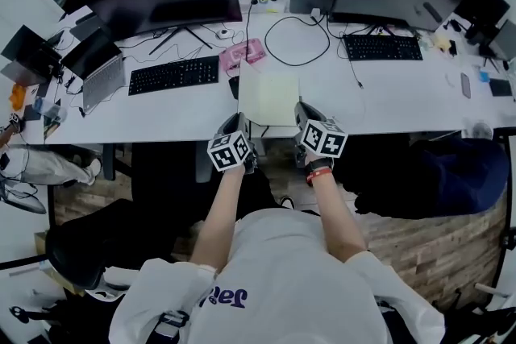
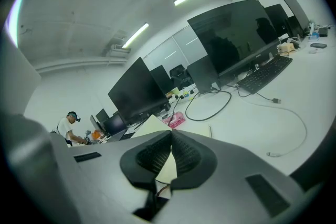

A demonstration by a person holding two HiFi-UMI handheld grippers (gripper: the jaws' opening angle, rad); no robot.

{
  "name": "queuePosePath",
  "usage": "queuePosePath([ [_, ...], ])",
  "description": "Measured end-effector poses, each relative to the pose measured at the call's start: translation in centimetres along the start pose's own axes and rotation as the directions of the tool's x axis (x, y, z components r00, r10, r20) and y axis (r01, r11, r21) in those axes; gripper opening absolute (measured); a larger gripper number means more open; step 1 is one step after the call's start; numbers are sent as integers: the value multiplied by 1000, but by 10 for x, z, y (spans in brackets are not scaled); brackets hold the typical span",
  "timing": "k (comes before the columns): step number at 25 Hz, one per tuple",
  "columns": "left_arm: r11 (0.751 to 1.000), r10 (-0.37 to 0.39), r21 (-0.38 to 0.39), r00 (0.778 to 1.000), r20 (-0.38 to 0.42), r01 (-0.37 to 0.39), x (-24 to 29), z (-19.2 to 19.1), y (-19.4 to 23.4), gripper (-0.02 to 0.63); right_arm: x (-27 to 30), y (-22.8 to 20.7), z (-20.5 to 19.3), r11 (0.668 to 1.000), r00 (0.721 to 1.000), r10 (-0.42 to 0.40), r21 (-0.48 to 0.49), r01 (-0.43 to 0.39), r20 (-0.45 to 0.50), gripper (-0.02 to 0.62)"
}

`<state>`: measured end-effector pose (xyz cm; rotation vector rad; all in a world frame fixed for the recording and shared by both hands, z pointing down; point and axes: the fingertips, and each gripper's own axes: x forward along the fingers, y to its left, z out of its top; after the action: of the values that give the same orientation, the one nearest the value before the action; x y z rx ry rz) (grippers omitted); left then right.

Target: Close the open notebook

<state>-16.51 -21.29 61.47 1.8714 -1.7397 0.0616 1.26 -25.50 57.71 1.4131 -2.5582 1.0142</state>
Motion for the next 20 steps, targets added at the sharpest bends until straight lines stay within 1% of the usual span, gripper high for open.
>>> queuePosePath([
  [8,999,-14,35,1000,4,14,0,-1,-23,31,-13,-12,6,1000,1000,-19,4,19,25,-2],
  [17,989,15,150,1000,-11,-13,1,-2,-37,31,-21,-16,5,1000,999,-27,6,27,27,-2],
  [20,985,29,174,999,-27,-24,2,-2,-44,30,-25,-22,5,999,999,-37,7,36,28,-2],
])
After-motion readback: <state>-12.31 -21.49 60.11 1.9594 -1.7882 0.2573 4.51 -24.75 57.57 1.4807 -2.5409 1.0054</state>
